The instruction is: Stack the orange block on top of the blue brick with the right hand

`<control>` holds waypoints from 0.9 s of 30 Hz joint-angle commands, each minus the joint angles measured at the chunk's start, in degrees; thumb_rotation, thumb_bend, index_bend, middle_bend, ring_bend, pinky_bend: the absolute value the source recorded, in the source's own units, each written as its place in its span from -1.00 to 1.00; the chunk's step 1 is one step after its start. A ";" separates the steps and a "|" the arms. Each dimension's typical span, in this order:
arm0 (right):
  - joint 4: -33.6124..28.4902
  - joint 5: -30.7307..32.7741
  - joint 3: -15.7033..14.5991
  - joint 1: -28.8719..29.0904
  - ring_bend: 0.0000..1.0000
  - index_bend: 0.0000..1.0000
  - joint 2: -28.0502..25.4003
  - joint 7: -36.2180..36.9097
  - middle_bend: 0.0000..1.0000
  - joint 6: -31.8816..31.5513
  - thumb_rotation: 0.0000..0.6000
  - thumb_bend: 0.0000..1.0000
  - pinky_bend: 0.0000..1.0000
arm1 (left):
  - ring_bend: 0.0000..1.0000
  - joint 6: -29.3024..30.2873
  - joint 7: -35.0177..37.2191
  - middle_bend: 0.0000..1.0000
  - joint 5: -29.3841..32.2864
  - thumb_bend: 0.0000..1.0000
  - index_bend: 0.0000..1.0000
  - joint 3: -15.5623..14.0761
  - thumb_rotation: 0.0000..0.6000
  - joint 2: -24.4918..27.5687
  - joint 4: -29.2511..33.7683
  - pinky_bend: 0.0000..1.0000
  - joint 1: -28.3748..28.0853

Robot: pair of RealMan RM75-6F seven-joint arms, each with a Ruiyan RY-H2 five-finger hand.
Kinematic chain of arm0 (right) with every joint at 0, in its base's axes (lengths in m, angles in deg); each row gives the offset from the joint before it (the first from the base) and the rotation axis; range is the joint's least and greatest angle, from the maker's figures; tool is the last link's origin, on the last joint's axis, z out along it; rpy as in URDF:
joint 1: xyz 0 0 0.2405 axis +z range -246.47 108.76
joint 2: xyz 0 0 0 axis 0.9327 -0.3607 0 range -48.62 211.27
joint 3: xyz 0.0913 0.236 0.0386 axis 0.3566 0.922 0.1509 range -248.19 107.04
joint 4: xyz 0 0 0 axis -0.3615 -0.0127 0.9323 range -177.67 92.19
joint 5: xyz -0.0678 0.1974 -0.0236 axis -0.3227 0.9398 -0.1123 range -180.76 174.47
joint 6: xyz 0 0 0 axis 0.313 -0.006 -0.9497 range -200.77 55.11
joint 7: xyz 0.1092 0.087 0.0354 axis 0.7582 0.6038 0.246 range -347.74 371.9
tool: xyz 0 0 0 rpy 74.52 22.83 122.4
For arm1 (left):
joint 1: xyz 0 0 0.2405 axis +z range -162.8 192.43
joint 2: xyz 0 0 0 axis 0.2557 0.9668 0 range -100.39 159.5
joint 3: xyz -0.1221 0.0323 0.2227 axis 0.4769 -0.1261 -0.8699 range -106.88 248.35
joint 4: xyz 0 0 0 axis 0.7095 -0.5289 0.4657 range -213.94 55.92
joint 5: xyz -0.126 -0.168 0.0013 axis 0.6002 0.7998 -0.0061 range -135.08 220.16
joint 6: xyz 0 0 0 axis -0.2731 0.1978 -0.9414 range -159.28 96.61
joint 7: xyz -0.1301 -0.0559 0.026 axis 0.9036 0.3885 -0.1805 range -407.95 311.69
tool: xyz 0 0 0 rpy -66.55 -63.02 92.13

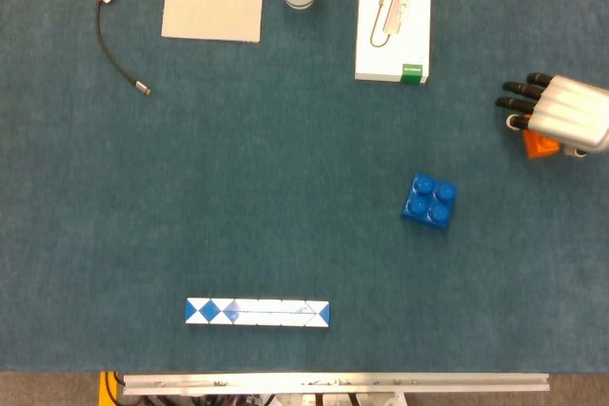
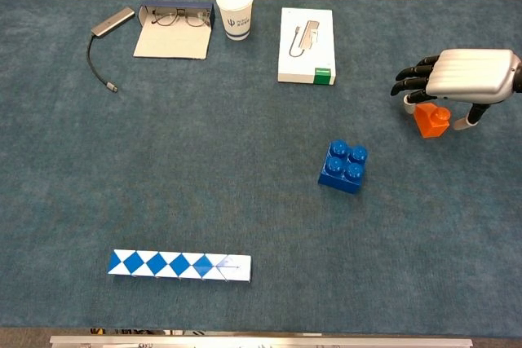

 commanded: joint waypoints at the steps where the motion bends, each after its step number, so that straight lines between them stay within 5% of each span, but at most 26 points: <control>1: 0.00 0.10 0.05 -0.03 -0.79 -0.17 0.03 -0.09 -0.65 0.05 1.00 -0.85 -0.51 | -0.35 0.08 0.01 -0.26 -0.04 -0.57 -0.26 0.00 1.00 0.02 0.06 0.04 0.03; 27: 0.04 0.63 0.10 0.00 -0.79 0.06 0.45 -1.09 -0.65 1.26 1.00 -0.85 -0.51 | -0.35 0.27 0.25 -0.27 -0.22 -0.57 -0.26 0.00 1.00 0.35 0.77 0.04 0.20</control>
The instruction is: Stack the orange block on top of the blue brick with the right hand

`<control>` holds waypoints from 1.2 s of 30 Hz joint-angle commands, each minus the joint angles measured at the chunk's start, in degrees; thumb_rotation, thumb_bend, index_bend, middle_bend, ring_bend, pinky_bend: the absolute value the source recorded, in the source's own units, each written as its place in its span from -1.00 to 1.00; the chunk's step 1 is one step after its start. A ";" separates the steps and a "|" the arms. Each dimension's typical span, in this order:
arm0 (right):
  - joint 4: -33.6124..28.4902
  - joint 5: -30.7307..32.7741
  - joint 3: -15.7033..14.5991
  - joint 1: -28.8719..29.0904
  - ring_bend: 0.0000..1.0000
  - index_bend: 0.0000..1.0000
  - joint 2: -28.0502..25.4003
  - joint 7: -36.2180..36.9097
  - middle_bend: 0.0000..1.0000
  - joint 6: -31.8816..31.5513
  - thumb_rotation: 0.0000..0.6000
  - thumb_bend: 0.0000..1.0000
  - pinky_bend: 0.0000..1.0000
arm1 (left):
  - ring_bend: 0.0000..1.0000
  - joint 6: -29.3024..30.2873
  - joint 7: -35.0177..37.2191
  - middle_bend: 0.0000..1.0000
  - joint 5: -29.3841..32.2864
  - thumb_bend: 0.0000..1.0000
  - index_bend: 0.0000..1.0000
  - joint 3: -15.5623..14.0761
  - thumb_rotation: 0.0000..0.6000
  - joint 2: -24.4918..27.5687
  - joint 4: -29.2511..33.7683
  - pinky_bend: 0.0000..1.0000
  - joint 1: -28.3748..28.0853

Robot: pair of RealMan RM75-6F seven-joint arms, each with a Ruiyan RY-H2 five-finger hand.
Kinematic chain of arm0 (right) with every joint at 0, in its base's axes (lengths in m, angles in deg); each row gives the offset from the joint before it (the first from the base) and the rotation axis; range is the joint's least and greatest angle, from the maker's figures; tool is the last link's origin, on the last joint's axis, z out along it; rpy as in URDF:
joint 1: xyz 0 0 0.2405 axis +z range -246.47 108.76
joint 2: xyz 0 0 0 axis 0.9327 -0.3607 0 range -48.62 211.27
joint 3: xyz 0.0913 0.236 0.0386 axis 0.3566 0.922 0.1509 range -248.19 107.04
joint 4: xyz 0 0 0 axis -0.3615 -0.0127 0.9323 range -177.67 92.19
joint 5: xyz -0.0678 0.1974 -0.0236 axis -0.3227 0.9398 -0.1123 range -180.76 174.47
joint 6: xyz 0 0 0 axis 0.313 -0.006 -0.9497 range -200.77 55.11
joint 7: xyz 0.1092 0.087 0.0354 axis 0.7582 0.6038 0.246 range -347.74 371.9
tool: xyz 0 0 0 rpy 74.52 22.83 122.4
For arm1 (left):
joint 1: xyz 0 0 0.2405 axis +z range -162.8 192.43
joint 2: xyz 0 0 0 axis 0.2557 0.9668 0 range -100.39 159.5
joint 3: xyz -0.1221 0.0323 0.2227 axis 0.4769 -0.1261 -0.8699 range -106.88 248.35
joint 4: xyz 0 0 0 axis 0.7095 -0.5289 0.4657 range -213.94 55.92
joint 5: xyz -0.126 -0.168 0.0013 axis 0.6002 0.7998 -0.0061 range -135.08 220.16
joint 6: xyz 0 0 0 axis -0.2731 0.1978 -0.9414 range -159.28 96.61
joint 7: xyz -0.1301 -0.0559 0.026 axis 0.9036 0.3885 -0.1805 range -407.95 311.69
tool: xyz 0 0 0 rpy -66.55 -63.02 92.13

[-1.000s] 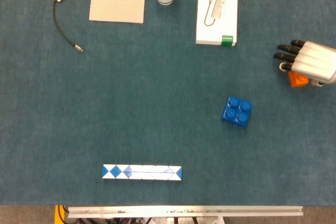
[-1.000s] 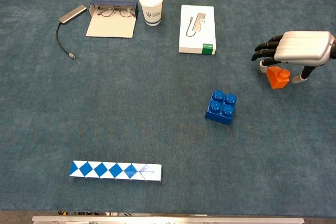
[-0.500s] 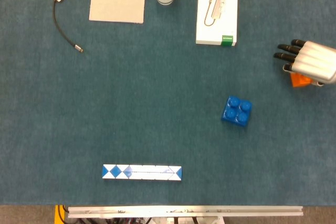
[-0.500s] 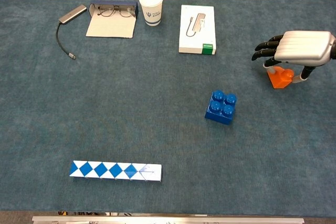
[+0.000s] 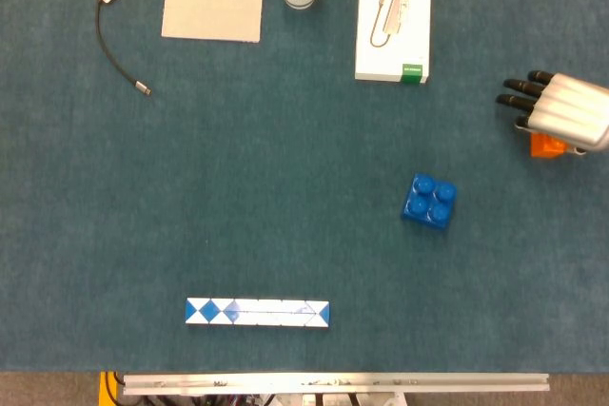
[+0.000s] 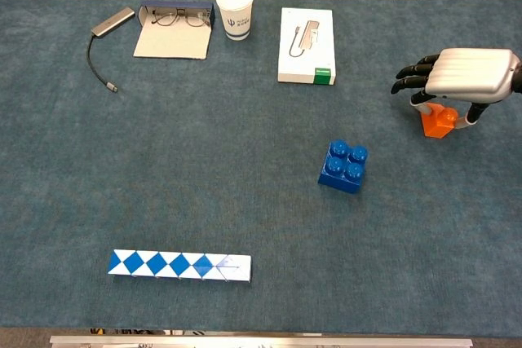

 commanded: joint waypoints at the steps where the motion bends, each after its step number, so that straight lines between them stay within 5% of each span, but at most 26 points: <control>1: 0.01 0.04 0.00 0.05 -0.79 0.06 0.10 -0.13 -0.65 0.27 1.00 -0.85 -0.51 | -0.35 0.03 0.03 -0.27 -0.03 -0.57 -0.26 0.00 1.00 0.05 0.11 0.04 0.01; 23: -0.45 0.74 0.45 -0.24 -0.78 0.38 0.36 0.32 -0.65 0.65 1.00 -0.82 -0.51 | -0.35 0.39 0.51 -0.26 -0.28 -0.57 -0.26 -0.18 1.00 0.28 0.30 0.04 0.39; 36: -0.81 1.22 0.82 -0.47 -0.79 0.40 0.36 1.01 -0.65 0.80 1.00 -0.62 -0.51 | -0.35 0.85 0.79 -0.26 -0.65 -0.57 -0.26 -0.27 1.00 0.50 0.55 0.04 0.65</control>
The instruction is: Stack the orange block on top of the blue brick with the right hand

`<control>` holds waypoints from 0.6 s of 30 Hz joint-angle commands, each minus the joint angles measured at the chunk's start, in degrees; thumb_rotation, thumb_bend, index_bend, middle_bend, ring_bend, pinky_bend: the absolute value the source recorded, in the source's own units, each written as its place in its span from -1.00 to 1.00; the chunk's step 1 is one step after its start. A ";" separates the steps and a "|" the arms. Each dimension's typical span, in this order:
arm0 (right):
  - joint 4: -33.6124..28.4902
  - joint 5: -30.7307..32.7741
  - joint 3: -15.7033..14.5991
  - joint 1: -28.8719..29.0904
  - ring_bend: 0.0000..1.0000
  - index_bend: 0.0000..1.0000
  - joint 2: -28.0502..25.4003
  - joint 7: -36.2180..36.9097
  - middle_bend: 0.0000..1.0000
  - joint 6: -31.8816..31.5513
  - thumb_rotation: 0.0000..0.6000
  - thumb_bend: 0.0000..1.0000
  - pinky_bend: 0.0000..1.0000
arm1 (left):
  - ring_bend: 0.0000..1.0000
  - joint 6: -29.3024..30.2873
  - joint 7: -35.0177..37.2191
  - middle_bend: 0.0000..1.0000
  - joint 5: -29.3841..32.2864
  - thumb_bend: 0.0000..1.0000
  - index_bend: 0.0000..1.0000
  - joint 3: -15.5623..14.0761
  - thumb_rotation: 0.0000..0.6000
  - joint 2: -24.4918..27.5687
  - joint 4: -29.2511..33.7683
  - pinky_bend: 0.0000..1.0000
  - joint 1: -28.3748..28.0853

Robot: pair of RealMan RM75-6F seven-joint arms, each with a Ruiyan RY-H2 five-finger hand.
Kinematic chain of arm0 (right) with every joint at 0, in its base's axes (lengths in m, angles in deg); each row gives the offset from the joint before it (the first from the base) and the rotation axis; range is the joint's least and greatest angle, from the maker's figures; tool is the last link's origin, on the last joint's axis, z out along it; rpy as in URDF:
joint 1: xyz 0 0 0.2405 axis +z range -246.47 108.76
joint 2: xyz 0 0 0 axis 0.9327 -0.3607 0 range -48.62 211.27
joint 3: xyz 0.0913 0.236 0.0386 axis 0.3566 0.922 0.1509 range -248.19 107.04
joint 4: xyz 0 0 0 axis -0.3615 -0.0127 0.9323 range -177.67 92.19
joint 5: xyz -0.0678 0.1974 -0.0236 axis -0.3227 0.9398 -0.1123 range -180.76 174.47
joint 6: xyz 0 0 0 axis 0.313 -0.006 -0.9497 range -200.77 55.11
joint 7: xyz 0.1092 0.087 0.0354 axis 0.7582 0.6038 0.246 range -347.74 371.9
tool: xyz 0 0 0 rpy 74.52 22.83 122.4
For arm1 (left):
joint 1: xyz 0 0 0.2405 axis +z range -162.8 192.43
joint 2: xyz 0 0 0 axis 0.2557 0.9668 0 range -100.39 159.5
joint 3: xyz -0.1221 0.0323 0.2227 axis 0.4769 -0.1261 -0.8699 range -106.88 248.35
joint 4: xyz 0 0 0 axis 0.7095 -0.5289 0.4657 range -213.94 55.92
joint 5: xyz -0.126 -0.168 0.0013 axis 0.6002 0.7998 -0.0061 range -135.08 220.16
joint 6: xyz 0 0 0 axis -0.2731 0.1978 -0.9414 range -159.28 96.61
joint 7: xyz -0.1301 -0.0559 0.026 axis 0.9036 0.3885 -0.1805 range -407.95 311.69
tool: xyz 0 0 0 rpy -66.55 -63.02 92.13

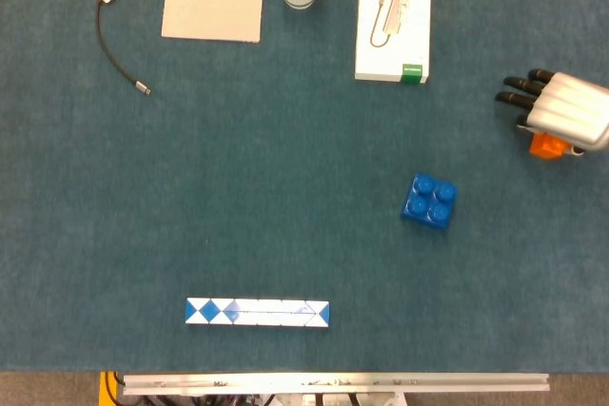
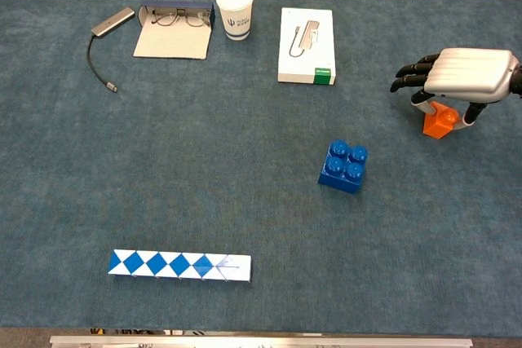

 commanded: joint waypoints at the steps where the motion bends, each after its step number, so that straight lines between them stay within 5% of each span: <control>1: -0.19 0.18 0.15 -0.06 -0.79 0.40 -0.03 0.39 -0.65 0.13 1.00 -0.61 -0.51 | -0.35 0.11 -0.01 -0.26 -0.08 -0.57 -0.26 -0.01 1.00 0.06 0.09 0.04 0.05; 18: -3.62 3.30 3.28 -0.86 -0.79 0.40 -0.97 2.70 -0.65 -1.89 1.00 -0.60 -0.51 | -0.35 1.13 0.08 -0.26 -2.10 -0.57 -0.25 -0.76 1.00 1.55 1.63 0.04 0.28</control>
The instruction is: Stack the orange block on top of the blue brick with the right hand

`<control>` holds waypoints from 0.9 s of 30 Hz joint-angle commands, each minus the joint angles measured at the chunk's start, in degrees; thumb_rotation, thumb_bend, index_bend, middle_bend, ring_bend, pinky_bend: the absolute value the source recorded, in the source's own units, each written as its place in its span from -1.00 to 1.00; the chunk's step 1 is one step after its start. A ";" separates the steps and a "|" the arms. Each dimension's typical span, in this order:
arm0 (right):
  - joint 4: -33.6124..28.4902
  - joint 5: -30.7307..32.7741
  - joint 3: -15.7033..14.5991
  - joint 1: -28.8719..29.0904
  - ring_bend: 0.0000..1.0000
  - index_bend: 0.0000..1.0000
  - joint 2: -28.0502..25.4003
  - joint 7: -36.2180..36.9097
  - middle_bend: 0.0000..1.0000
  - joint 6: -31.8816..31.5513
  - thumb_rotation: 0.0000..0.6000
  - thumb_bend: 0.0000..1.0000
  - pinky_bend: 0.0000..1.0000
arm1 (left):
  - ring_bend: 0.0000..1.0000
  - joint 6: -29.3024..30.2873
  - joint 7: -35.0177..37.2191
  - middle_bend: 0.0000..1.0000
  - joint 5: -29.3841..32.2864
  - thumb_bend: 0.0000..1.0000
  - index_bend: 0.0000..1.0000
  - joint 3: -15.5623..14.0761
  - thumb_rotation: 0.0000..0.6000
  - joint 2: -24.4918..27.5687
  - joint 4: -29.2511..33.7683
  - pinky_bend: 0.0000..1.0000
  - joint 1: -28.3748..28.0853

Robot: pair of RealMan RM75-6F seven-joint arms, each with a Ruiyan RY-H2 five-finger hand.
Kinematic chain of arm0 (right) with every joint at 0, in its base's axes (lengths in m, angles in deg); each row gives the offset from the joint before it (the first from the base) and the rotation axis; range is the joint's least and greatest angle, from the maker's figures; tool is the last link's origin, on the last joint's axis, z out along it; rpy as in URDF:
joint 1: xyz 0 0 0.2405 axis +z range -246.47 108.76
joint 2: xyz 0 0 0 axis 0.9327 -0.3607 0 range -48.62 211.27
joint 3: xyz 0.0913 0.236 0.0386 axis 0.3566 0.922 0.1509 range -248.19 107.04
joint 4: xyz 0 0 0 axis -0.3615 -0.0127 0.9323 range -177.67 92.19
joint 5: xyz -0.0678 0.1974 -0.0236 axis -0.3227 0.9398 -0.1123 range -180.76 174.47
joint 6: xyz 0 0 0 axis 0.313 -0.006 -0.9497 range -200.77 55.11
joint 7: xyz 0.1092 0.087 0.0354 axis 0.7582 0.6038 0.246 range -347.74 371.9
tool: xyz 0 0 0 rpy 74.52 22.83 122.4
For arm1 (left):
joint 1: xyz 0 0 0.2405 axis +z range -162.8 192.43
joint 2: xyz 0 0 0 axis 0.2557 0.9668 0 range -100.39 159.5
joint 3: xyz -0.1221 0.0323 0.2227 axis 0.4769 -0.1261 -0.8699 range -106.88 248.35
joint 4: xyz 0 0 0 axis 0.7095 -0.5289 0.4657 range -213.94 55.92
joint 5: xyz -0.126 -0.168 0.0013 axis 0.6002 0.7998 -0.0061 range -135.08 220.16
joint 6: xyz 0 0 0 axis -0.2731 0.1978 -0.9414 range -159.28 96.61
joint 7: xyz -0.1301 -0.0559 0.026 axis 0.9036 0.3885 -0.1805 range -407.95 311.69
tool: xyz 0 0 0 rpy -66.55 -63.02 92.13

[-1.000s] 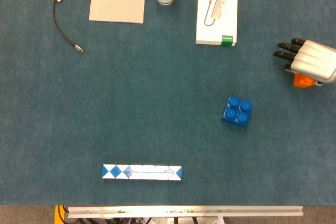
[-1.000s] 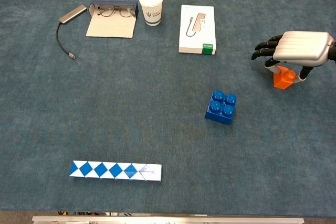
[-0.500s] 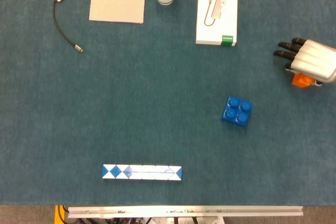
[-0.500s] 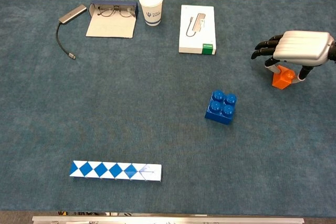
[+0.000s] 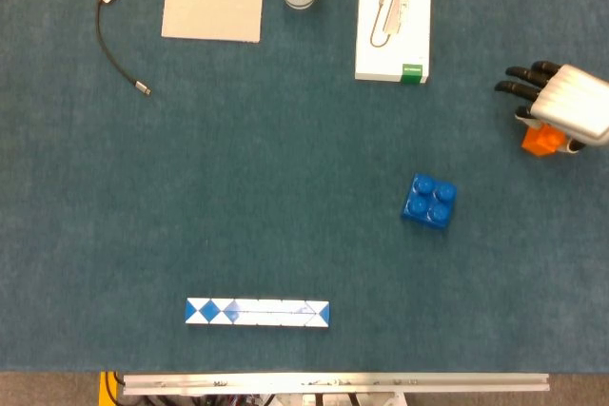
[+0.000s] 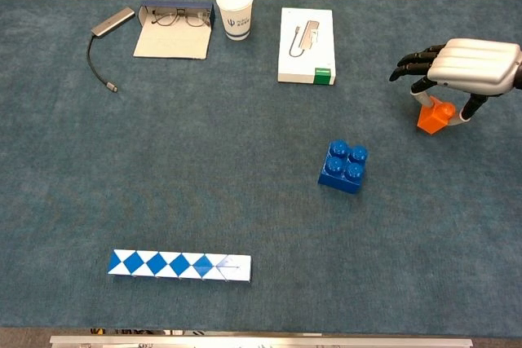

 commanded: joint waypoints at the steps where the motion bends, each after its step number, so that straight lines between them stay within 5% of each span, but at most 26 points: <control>1: -0.89 0.53 0.63 -0.03 -0.79 0.40 -0.29 -0.30 -0.65 -0.91 1.00 -0.60 -0.51 | -0.35 0.24 0.09 -0.26 -0.41 -0.57 -0.25 -0.21 1.00 0.40 0.38 0.04 0.13; 27: -14.10 0.09 3.78 4.21 -0.79 0.40 -2.77 -6.45 -0.64 -9.32 1.00 -0.60 -0.51 | -0.35 2.55 -0.69 -0.26 -2.56 -0.57 -0.25 -1.88 1.00 5.30 4.83 0.04 2.30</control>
